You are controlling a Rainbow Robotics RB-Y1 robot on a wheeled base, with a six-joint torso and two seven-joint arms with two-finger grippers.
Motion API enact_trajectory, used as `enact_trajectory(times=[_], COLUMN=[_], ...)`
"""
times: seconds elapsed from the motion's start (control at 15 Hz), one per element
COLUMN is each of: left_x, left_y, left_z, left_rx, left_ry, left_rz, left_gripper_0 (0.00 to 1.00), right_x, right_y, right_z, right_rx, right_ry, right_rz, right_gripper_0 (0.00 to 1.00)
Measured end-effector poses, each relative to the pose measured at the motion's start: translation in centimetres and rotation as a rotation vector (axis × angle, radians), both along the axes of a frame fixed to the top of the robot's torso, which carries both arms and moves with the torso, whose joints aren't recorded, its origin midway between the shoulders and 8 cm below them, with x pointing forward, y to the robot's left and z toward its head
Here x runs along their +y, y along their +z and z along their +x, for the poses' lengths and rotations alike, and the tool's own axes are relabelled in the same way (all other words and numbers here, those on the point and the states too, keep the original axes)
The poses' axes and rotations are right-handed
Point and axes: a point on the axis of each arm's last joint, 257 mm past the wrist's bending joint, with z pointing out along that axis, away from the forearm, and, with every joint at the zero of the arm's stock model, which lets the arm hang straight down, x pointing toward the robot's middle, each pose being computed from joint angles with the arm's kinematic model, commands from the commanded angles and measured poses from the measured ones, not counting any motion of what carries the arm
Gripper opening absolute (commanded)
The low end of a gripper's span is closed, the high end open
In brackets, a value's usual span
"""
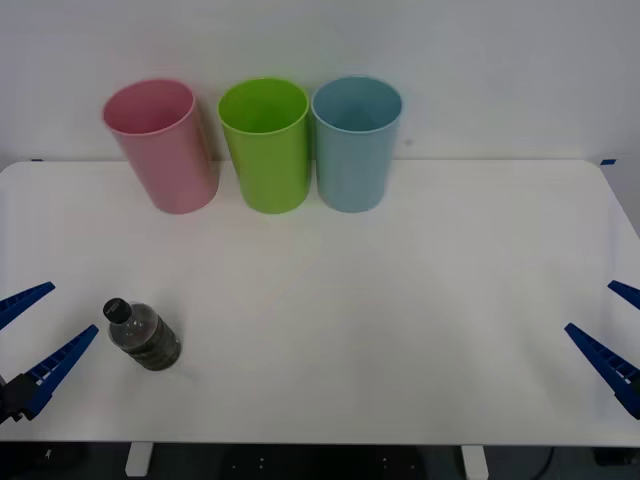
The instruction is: Grasp the object on the table and drop it into the matching bin: aluminum can to the light blue bin, PET bottle to the pink bin.
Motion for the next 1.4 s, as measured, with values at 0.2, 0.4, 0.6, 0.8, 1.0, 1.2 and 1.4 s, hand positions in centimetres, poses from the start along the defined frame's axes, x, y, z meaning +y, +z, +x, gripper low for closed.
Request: enact_trajectory(times=[0.2,0.4,0.6,0.8,1.0,1.2,1.4], left_x=[0.1,0.7,1.1,2.0,2.8,3.7,4.3], left_y=[-0.2,-0.5,-0.4,-1.2,-2.5,-3.7,-5.2], left_z=[0.0,-0.2,-0.4,-1.0,-1.6,-2.2,-2.7], left_rx=[0.003,0.010,0.014,0.037,0.064,0.081,0.079], left_ry=[0.006,0.026,0.025,0.043,0.068,0.099,0.139], left_rz=[-0.009,-0.045,-0.034,-0.028,-0.026,-0.009,0.057], left_gripper_0=[1.00,1.00,1.00,1.00,1.00,1.00,1.00], right_x=[0.0,0.0,0.0,0.0,0.0,0.0,0.0], right_y=[0.0,0.0,0.0,0.0,0.0,0.0,0.0], right_z=[0.0,0.0,0.0,0.0,0.0,0.0,0.0], right_rx=[0.000,0.000,0.000,0.000,0.000,0.000,0.000], right_ry=[0.000,0.000,0.000,0.000,0.000,0.000,0.000], right_rz=[0.000,0.000,0.000,0.000,0.000,0.000,0.000], right_gripper_0=[1.00,1.00,1.00,1.00,1.00,1.00,1.00])
